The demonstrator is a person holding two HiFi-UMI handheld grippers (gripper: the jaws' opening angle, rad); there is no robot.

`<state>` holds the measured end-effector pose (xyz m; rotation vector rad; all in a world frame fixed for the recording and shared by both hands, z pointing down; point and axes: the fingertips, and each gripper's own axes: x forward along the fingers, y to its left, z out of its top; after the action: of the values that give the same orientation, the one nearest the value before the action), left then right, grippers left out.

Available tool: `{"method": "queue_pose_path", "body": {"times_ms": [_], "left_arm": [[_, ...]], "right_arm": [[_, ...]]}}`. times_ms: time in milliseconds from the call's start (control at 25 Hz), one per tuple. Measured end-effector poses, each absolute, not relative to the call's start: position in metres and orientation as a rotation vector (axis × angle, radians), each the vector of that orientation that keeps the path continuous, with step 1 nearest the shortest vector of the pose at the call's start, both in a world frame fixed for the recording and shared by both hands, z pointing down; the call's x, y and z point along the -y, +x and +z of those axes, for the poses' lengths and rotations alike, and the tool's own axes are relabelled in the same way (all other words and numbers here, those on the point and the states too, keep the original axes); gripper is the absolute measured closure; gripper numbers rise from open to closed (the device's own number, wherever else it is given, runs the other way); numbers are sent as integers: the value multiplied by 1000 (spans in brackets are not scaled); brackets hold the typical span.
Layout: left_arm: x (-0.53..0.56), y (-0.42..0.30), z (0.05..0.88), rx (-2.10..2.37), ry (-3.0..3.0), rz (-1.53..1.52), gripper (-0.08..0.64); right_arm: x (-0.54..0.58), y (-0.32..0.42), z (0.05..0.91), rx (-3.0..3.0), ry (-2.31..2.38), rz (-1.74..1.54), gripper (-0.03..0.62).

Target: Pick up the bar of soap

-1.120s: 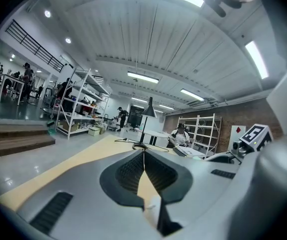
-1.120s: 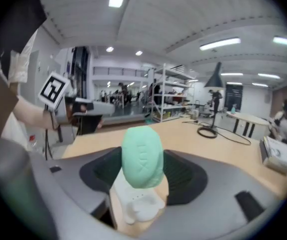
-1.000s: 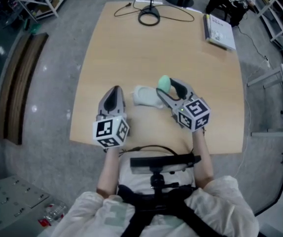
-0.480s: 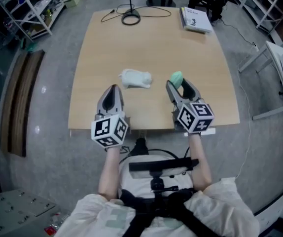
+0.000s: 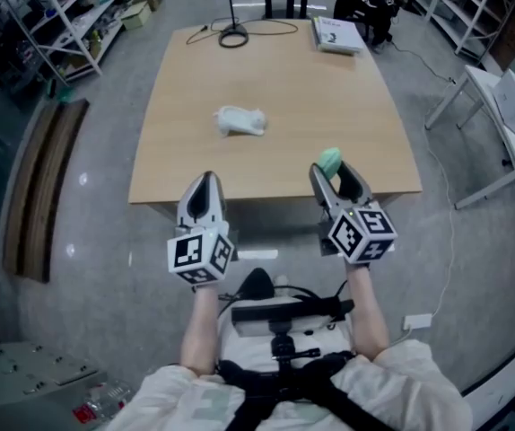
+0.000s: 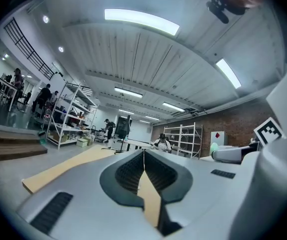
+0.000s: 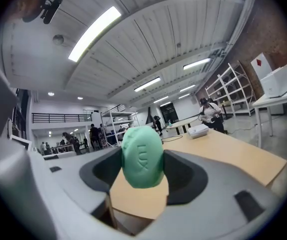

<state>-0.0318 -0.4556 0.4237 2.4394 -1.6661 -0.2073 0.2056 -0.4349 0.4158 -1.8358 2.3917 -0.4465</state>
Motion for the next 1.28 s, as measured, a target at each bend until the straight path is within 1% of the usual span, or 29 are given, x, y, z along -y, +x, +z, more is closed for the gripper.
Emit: {"method": "queue_pose_path", "body": {"times_ms": [160, 280, 600, 880, 1080, 1280], "left_arm": [[414, -47, 410, 1663, 2463, -255, 548], [370, -67, 396, 1662, 2498, -283, 548], [190, -147, 376, 1679, 2523, -331, 548], [57, -201, 381, 1698, 2496, -317, 548], [-6, -220, 376, 1731, 2478, -313, 548], [-71, -212, 378, 1754, 2460, -324, 548]], "right_arm": [[392, 197, 403, -2363, -1851, -392, 333], [348, 176, 392, -2341, -1836, -371, 333], [175, 98, 374, -2328, -1820, -371, 333], [44, 43, 370, -2345, -1782, -384, 333], [-17, 20, 355, -2368, -1725, -335, 333], [-85, 28, 359, -2380, -1719, -353, 333]]}}
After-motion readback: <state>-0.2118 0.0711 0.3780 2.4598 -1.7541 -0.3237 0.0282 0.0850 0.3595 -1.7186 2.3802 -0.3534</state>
